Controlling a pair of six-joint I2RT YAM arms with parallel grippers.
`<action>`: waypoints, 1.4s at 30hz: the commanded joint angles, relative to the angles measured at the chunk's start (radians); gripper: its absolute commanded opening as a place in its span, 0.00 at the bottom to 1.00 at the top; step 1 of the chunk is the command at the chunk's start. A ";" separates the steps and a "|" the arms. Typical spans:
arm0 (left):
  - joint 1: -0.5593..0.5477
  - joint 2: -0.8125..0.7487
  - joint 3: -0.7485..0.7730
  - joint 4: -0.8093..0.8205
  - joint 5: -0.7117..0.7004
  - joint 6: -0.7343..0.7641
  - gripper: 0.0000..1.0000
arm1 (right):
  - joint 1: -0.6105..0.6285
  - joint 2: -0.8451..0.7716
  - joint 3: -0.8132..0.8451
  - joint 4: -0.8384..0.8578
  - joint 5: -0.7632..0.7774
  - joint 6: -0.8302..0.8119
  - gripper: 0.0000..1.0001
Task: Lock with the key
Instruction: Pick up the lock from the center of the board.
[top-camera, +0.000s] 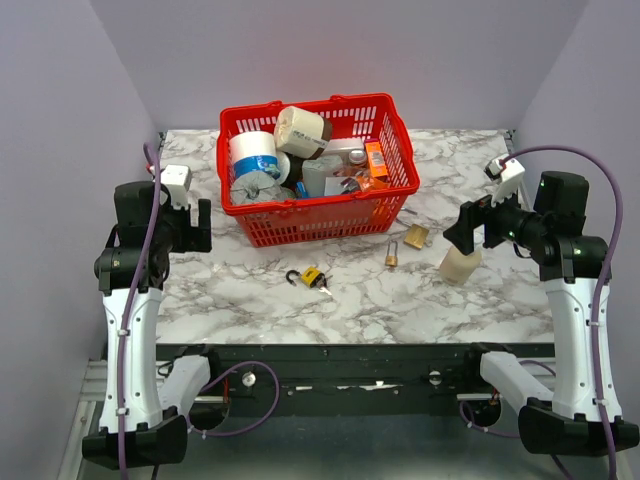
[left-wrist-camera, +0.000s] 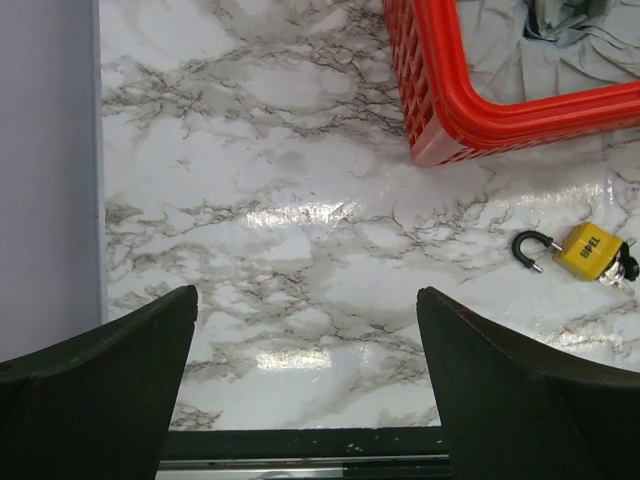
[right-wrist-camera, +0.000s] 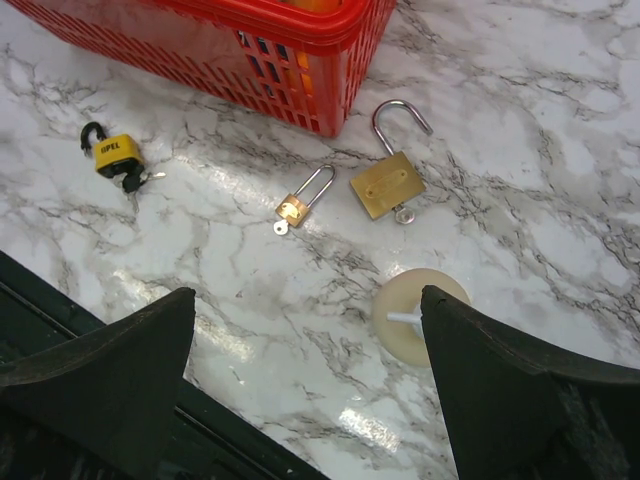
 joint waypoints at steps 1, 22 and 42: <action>0.005 0.006 0.129 -0.005 0.228 0.190 0.99 | -0.005 0.008 0.020 -0.013 -0.040 0.022 1.00; -0.790 0.236 0.162 -0.348 0.279 1.363 0.94 | -0.006 0.048 -0.007 -0.010 -0.009 0.026 1.00; -0.850 0.772 0.135 -0.047 0.199 1.600 0.73 | -0.006 0.115 -0.009 -0.033 0.021 -0.008 1.00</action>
